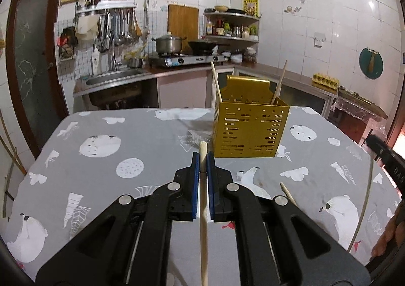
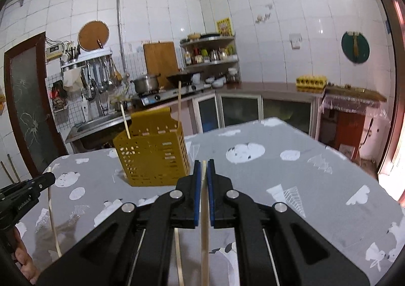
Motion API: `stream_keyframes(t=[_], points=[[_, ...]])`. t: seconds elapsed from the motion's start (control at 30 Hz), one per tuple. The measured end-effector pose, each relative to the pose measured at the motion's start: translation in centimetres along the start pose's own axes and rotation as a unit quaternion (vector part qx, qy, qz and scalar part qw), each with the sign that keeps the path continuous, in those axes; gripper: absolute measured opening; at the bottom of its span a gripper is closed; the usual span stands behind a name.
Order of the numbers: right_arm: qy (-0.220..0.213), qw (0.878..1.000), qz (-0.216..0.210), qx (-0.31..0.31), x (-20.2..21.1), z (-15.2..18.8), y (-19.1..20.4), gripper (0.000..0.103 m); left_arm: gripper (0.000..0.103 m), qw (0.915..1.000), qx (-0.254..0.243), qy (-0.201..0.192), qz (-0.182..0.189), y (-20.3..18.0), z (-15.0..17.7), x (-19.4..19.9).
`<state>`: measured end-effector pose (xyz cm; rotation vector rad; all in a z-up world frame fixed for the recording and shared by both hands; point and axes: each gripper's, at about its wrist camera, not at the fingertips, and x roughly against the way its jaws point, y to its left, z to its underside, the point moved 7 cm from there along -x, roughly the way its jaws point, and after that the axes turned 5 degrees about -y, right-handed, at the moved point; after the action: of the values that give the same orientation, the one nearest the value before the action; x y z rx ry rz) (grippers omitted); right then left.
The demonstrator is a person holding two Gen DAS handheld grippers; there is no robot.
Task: Organize utensils
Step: 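Lift the chopstick with the left tool and carry it over the yellow holder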
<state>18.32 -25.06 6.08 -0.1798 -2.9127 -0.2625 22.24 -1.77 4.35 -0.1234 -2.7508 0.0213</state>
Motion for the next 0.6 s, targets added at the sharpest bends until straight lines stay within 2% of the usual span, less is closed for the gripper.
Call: stream_keyframes(t=[0.3,0.47,0.6], points=[[-0.058,0.998,-0.004,0.02,3.2,-2.1,0.7,0.006,0.005,0.9992,0.002,-0.039,0.01,0.1,-1.3,2.5],[-0.074,0.997,-0.01,0.026,3.2,-3.8,1.2,0.005,0.005,0.9974,-0.003,-0.07,0.018,-0.7,-3.6,3.3],[-0.083,0.996,-0.012,0.024,2.5,-4.9,1.5,0.005,0.005,0.9965,-0.001,-0.081,0.022,-0.8,-5.2,2.8]])
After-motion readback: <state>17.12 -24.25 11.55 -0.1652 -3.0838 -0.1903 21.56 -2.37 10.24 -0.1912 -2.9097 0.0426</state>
